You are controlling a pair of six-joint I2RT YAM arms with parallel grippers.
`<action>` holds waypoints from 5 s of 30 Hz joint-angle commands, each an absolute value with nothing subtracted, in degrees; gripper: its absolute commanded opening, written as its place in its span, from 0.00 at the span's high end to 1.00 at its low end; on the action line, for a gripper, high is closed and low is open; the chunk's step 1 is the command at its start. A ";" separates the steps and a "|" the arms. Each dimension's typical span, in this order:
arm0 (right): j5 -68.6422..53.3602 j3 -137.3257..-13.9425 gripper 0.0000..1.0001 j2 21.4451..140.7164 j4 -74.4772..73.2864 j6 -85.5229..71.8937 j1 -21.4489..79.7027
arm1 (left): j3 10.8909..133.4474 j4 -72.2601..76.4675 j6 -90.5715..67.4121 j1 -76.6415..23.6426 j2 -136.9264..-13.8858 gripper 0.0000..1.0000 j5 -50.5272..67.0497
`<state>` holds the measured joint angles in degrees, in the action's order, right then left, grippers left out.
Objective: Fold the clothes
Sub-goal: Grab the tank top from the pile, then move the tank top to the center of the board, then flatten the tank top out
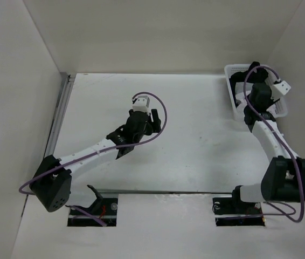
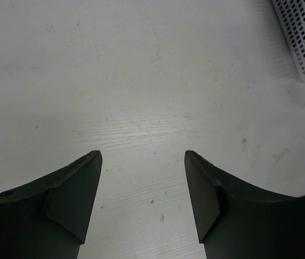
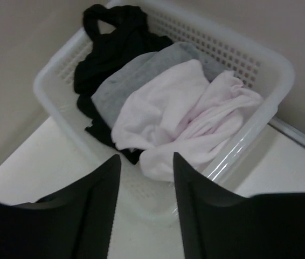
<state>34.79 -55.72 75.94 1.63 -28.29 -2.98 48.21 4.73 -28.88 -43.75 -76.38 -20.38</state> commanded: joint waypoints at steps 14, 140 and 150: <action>18.29 -68.99 0.52 96.59 6.24 -35.51 -13.67 | 45.79 11.95 -30.15 -47.15 -79.19 0.38 -16.53; 29.89 -26.10 0.65 54.84 -27.78 -58.54 32.47 | 42.01 -5.02 -48.87 -70.27 -88.95 0.73 -25.40; 25.58 -27.42 0.63 57.56 -27.16 -55.91 30.99 | 38.59 -3.34 -48.87 -68.69 -84.91 0.90 -24.96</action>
